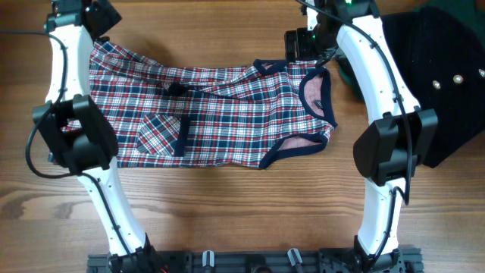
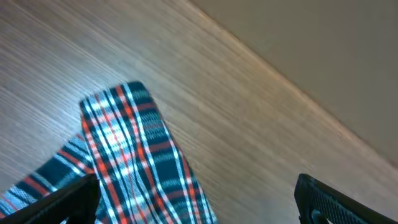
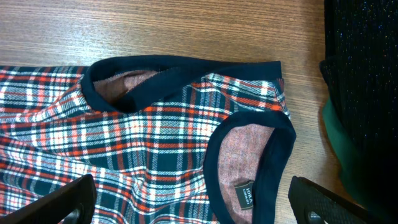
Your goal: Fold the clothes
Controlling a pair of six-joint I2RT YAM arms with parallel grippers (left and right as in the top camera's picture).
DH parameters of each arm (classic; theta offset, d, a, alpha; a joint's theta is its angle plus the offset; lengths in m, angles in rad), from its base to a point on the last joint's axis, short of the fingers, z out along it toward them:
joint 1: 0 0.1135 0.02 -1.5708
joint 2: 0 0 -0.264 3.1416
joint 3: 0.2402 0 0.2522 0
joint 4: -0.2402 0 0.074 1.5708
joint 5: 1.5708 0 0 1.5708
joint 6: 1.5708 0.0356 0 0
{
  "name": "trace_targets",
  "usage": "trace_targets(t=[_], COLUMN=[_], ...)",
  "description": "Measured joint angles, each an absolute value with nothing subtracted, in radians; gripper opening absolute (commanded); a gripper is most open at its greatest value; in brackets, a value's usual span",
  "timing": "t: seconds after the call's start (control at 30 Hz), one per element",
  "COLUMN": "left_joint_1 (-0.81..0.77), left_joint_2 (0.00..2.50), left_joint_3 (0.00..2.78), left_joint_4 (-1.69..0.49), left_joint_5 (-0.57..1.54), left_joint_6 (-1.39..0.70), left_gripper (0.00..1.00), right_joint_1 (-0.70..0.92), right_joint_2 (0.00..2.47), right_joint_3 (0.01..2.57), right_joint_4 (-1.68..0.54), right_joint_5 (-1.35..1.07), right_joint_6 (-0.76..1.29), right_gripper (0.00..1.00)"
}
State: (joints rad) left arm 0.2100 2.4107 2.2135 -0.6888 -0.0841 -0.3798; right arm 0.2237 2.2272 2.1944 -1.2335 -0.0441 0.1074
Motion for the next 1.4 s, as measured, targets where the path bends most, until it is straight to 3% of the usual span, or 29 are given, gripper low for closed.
trace_targets(t=[0.33,0.73,1.17,1.4], left_joint_1=[0.203,0.155,0.137,0.137], left_joint_2=[2.410,2.320,2.320,2.320], left_joint_3=[2.214,2.215,2.215,2.215], left_joint_4=[-0.902,-0.999,-0.999,-0.999], left_joint_5=[-0.028,0.075,0.065,0.061], left_joint_6=[-0.380,-0.380,-0.380,-0.380], left_gripper=[1.00,1.00,0.99,0.99], right_joint_1=[0.224,0.342,0.353,0.379], right_joint_2=[2.240,2.428,2.437,2.438], right_joint_3=[2.194,2.194,2.187,2.104], right_joint_4=[-1.156,-1.003,-0.962,-0.875], right_joint_5=[-0.147,-0.175,-0.130,-0.129], right_joint_6=[0.112,0.361,0.435,0.431], right_gripper=[1.00,0.98,0.77,0.42])
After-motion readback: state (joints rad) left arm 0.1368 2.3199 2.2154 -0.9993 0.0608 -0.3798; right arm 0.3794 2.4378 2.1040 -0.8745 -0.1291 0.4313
